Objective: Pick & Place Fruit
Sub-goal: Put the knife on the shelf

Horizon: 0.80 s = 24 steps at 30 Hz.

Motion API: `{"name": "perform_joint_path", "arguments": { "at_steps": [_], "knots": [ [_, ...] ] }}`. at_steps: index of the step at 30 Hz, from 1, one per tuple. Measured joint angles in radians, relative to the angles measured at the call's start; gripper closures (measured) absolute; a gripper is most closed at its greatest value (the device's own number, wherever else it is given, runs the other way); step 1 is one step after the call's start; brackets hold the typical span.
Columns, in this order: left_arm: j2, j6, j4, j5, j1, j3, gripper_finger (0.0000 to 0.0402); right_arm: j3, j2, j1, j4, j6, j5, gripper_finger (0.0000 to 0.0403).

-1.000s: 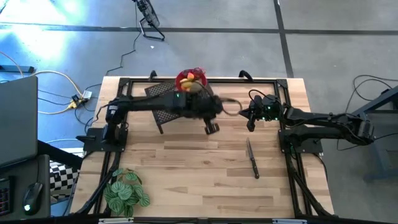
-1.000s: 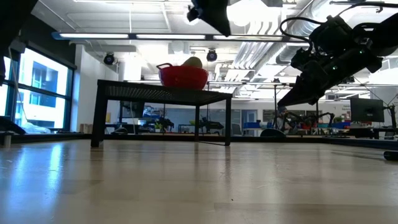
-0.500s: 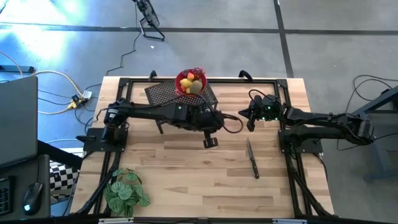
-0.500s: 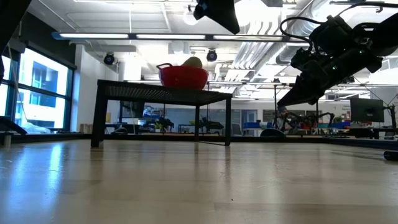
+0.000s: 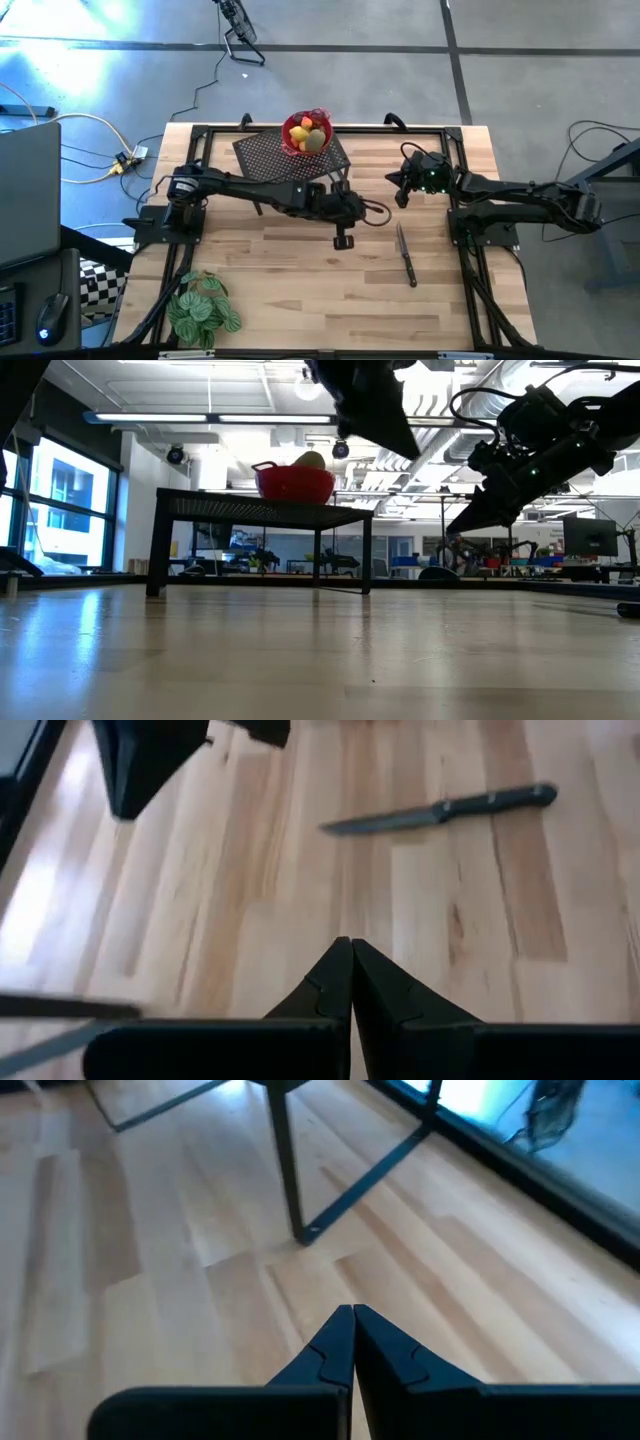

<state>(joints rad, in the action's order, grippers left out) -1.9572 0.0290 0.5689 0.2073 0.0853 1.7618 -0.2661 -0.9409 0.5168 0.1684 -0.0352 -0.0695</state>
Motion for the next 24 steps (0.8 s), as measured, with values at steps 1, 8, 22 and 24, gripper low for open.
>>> {"name": "perform_joint_path", "arguments": {
  "at_steps": [1, 8, 22, 24],
  "knots": [
    [0.000, 0.000, -0.043, -0.008, 0.000, -0.023, 0.0401, 0.000, 0.000, 0.000, -0.002, -0.009, -0.016, 0.0401],
    [0.000, 0.022, -0.165, -0.014, 0.008, -0.112, 0.0401, 0.000, 0.000, -0.001, -0.022, -0.097, -0.117, 0.0401],
    [0.000, 0.028, -0.206, 0.063, 0.084, -0.138, 0.0401, 0.000, 0.000, -0.145, 0.002, -0.121, -0.033, 0.0401],
    [0.000, 0.028, -0.209, 0.067, 0.087, -0.138, 0.0401, 0.000, 0.000, -0.184, 0.008, -0.138, -0.022, 0.0401]
  ]
}}
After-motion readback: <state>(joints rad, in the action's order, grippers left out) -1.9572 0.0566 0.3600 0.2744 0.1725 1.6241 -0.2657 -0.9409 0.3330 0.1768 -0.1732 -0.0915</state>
